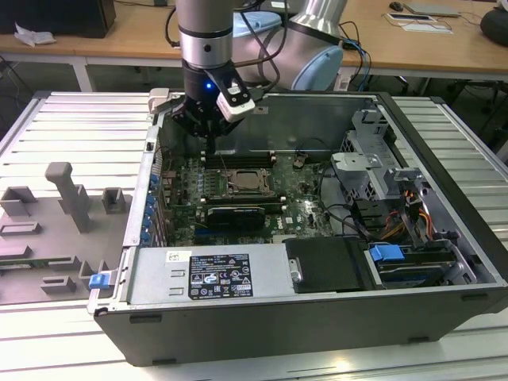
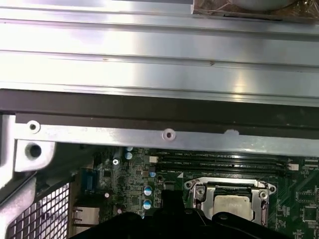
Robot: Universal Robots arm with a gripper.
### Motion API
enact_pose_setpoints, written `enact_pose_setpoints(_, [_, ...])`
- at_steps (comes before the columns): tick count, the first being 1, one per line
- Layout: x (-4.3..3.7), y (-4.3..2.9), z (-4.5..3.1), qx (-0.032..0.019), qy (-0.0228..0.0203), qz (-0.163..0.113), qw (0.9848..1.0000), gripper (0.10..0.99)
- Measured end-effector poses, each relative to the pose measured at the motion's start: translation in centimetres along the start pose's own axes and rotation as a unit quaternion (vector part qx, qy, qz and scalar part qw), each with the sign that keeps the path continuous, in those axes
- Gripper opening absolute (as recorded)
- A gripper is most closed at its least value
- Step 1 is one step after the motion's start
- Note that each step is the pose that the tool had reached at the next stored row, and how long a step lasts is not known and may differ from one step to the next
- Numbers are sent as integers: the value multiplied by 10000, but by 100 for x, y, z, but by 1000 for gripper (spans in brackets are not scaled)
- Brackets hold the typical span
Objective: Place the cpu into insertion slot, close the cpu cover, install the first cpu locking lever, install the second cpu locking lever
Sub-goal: 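Install the first cpu locking lever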
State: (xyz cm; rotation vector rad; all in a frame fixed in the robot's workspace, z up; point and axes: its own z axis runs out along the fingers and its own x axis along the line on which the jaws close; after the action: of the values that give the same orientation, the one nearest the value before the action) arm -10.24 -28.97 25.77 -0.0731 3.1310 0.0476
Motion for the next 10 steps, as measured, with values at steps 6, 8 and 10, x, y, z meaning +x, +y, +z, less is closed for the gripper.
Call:
enact_pose_setpoints(6, [-235, -8, 7, 0, 0, 0, 10000, 106])
enact_pose_setpoints(8, [-321, -11, 14, 0, 0, -1, 10000, 106])
enact_pose_setpoints(10, [-415, -15, 21, 0, 0, -1, 10000, 106])
